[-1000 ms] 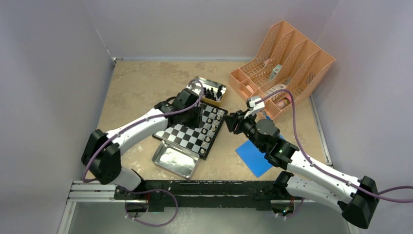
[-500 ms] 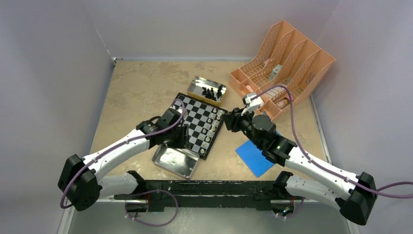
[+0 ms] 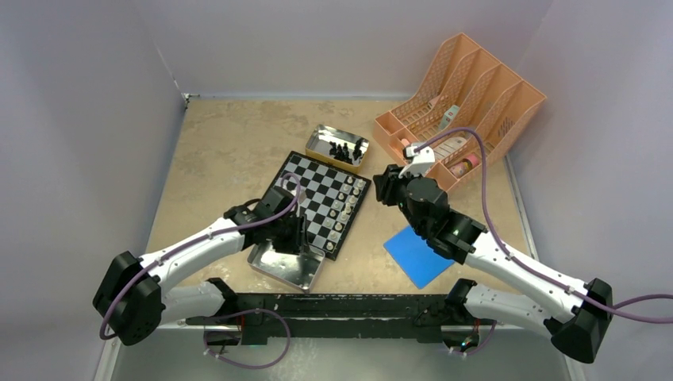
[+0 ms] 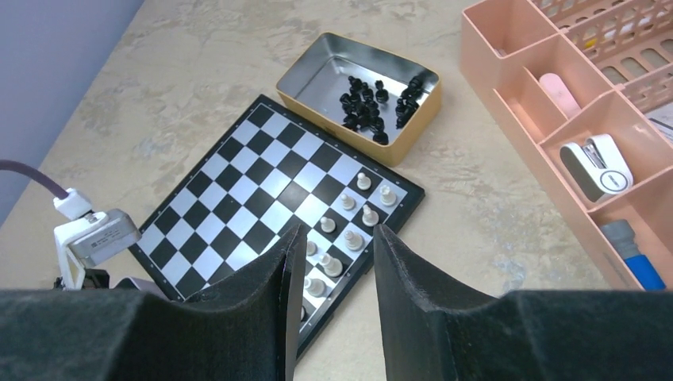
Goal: Set up the chess pieces on the board
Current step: Pick up the chess piece from the storage box.
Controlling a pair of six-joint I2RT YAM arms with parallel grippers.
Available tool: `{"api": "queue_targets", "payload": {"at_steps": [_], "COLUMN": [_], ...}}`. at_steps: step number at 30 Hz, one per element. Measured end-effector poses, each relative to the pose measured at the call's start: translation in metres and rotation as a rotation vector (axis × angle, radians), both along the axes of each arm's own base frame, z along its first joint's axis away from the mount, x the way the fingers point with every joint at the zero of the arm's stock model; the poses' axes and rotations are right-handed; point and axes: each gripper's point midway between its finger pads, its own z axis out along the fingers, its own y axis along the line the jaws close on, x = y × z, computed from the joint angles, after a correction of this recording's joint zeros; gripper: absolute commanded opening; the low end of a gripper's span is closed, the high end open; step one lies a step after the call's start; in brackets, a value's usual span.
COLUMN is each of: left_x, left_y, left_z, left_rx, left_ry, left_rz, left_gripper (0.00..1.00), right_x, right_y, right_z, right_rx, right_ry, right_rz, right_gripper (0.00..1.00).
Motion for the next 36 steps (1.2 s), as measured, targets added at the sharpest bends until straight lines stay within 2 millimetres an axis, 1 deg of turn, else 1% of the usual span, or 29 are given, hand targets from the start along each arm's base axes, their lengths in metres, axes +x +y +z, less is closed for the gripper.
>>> {"api": "queue_targets", "payload": {"at_steps": [3,8,11,14,18,22,23,25,28,32,34,36], "left_x": [0.003,0.005,0.004,0.006,0.021,0.034,0.038,0.046,0.055,0.062,0.063,0.064], "left_y": [-0.002,-0.005,-0.005,-0.006,-0.016,-0.02,-0.019,-0.019,-0.014,-0.004,0.001,0.007], "left_z": [-0.001,-0.009,-0.01,-0.005,0.012,0.023,0.026,0.036,0.055,0.077,0.083,0.082], "left_rx": [-0.003,-0.017,-0.019,-0.033,-0.096,-0.115,-0.112,-0.109,-0.102,-0.089,-0.078,-0.047], "left_ry": [-0.005,-0.012,-0.014,-0.038,-0.151,-0.22,-0.232,-0.267,-0.328,-0.399,-0.414,-0.417], "left_rz": [-0.001,-0.004,-0.004,-0.011,-0.029,-0.017,-0.009,0.013,0.049,0.097,0.112,0.136], "left_gripper": [0.34,0.34,0.35,0.35,0.35,0.4,0.42,0.51,0.58,0.65,0.67,0.67], "right_x": [0.001,0.002,0.004,0.002,0.003,-0.005,-0.009,-0.012,-0.015,-0.02,-0.021,-0.021], "right_y": [-0.003,0.0,0.006,0.015,0.02,0.024,0.026,0.028,0.032,0.039,0.043,0.048], "right_z": [-0.001,-0.006,-0.014,-0.021,-0.028,-0.022,-0.018,-0.011,-0.006,-0.007,-0.006,-0.003], "right_rx": [0.001,0.006,0.003,0.006,0.006,0.062,0.076,0.096,0.099,0.091,0.097,0.109], "right_ry": [0.005,0.023,0.049,0.076,0.093,0.072,0.068,0.055,0.051,0.06,0.057,0.049], "right_rz": [-0.018,-0.022,-0.017,0.017,0.029,0.081,0.1,0.123,0.156,0.205,0.231,0.249], "right_gripper": [0.39,0.39,0.39,0.38,0.39,0.39,0.39,0.4,0.4,0.4,0.39,0.39]}}
